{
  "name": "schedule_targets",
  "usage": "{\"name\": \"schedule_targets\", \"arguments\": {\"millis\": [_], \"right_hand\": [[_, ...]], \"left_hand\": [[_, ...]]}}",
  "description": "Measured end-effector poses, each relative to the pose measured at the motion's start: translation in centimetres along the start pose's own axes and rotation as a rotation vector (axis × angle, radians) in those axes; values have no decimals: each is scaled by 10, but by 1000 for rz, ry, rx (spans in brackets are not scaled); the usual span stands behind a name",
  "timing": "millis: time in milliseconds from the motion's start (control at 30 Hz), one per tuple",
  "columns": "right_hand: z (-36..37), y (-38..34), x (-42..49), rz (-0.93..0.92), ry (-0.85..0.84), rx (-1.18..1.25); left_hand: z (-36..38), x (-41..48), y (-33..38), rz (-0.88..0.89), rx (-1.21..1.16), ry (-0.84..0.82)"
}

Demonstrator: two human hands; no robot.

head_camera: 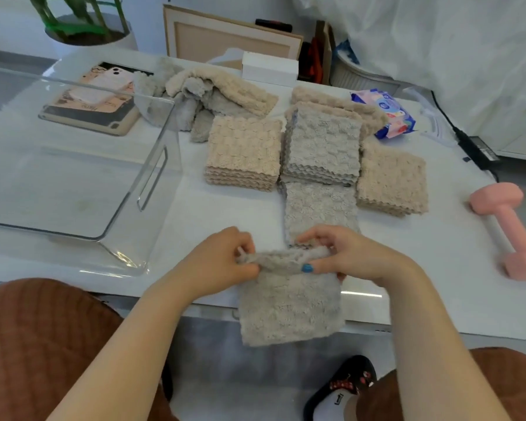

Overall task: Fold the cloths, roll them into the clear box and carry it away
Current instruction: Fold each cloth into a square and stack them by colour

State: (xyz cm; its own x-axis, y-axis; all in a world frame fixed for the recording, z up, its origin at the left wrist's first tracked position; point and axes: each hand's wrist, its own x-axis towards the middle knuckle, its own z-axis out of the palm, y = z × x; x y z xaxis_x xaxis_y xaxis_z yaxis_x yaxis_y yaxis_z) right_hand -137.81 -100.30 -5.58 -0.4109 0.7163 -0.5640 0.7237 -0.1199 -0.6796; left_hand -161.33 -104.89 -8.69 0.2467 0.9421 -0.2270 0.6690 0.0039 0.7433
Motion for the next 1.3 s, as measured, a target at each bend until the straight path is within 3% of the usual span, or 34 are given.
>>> {"name": "schedule_targets", "arguments": {"millis": [67,100,200,233,333,433,500,633,700,833,967,1133,1200,1300], "right_hand": [[-18,5,-24,10,14,-30],[-24,5,-33,-37,119,-23],[-43,0,-56,-315,668,60],[-46,-1,-61,-386,737,121],[-45,15,-61,-324,628,25],[-23,47,-49,-11,369,-150],[-9,58,-46,130,384,-66],[0,65,-34,175,686,122],[2,58,-26,175,762,199],[21,48,-7,132,673,384],[26,54,-3,-35,762,433],[8,44,-1,-364,897,364],[-6,41,10,-379,965,197],[-13,44,33,-218,840,-26]], "left_hand": [[1,8,26,114,-159,-1],[0,10,39,179,-211,32],[-5,12,76,449,-261,247],[-7,11,83,520,-255,307],[0,16,72,535,-177,302],[23,13,38,319,-37,-28],[37,5,24,169,-80,-161],[48,18,23,-89,-288,274],[53,28,31,-270,-377,290],[68,50,35,-417,-726,236],[72,53,41,-348,-884,368],[65,59,58,-18,-758,530],[60,80,62,62,-626,577],[67,107,54,114,-379,621]]}}
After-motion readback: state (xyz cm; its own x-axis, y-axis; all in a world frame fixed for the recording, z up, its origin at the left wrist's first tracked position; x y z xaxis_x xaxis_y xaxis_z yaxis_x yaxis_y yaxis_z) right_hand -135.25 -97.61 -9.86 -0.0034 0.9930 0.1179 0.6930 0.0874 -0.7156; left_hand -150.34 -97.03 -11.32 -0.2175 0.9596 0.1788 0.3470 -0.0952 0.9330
